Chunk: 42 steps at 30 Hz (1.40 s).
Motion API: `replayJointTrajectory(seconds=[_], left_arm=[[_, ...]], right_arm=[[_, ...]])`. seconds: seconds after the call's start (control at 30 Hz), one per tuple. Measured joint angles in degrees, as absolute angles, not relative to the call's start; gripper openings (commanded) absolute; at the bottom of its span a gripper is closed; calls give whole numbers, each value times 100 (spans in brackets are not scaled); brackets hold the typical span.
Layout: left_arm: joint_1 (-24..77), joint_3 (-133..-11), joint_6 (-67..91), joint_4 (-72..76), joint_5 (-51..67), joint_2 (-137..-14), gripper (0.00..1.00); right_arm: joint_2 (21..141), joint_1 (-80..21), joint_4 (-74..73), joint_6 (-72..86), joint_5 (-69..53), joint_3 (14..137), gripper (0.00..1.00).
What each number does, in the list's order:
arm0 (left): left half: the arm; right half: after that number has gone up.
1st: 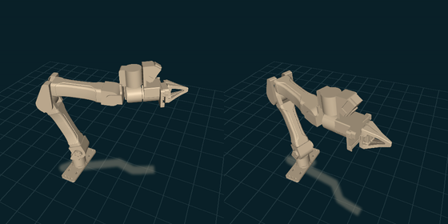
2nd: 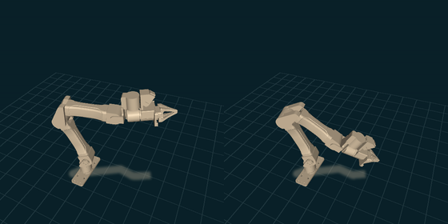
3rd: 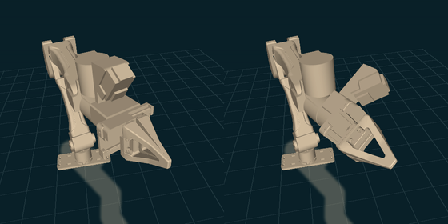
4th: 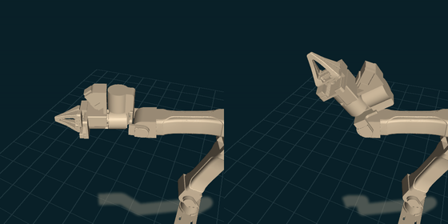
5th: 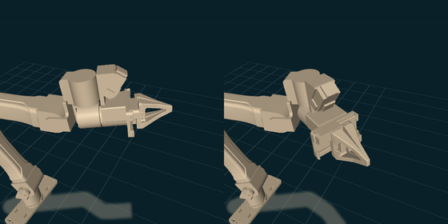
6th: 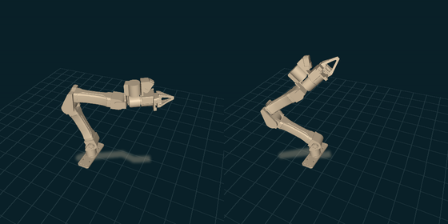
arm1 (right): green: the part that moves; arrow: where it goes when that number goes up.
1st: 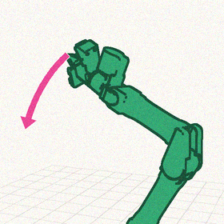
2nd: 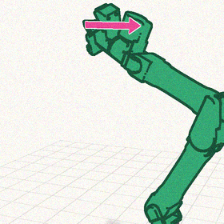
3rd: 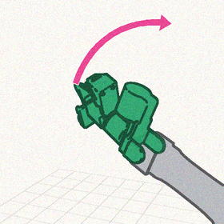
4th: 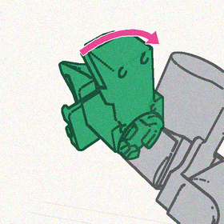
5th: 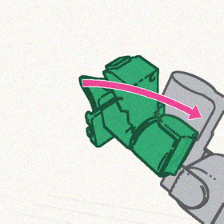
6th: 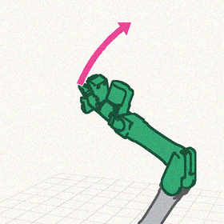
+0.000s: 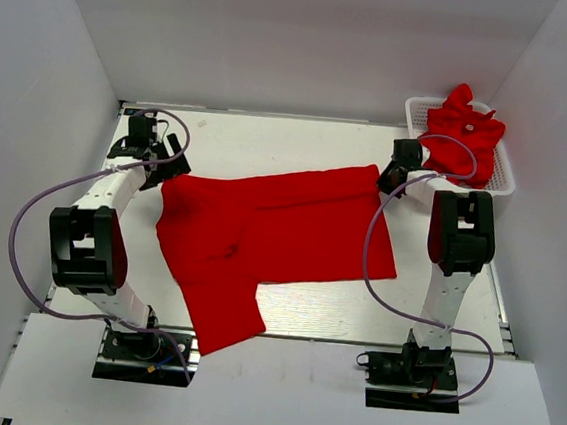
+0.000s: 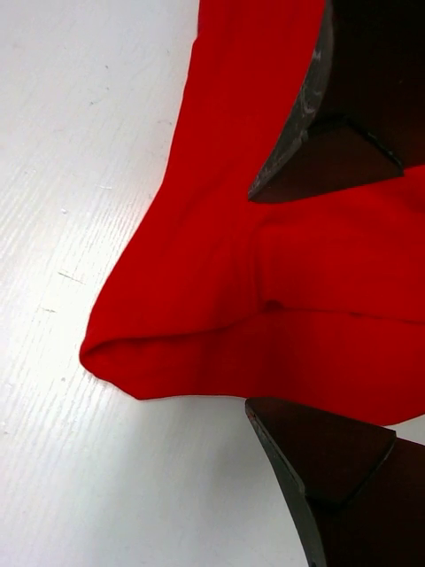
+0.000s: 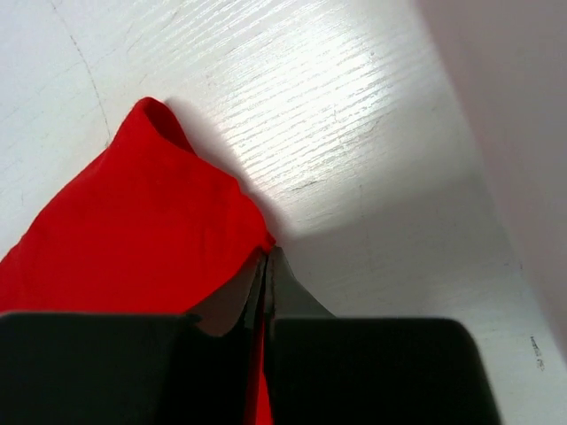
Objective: Fold and stack the t-shirts
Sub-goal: Fold the flattened tshirt in 1/3 of the way
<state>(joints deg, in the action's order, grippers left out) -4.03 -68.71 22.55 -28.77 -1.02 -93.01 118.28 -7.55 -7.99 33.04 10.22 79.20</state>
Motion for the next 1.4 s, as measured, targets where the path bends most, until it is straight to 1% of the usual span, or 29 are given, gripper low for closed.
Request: replayJointTrajectory(seconds=[0.2,0.6,0.83,0.9,1.03,1.07,1.1,1.17,1.2,1.23,1.27,1.4], left_arm=[[-403,-6783,2255,-2781,-69,-9150,100],[-403,-6775,2233,-2694,-56,-9126,100],[-403,-6785,2165,-2700,-56,-9177,100],[-403,-6834,2141,-2740,-56,-9240,100],[-403,-6941,2091,-2816,-58,-9411,100],[-403,-6956,2078,-2832,-58,-9437,100],[-403,-6971,2067,-2860,-58,-9461,100],[-403,-7000,2047,-2895,-58,-9485,100],[-403,-7015,2034,-2912,-56,-9491,100],[-403,-7032,2018,-2923,-34,-9496,100],[-403,-7043,2008,-2930,-1,-9496,100],[-401,-7059,1979,-2749,342,-9520,100]], right_arm=[[11784,-755,-770,3247,1046,7894,0],[11015,-757,-1603,3157,1083,7846,0],[10925,-755,-1835,3251,1081,7614,0],[10936,-757,-1896,3284,1072,7577,10],[10951,-755,-1925,3365,1002,7408,34],[10971,-755,-1955,3376,991,7389,37],[10995,-755,-1966,3365,989,7371,45],[11010,-753,-2021,3356,980,7354,55],[11010,-753,-2053,3339,972,7354,62],[11008,-753,-2060,3315,969,7356,65],[11006,-755,-2075,3284,956,7356,65],[10956,-762,-2088,3100,757,7363,76]])
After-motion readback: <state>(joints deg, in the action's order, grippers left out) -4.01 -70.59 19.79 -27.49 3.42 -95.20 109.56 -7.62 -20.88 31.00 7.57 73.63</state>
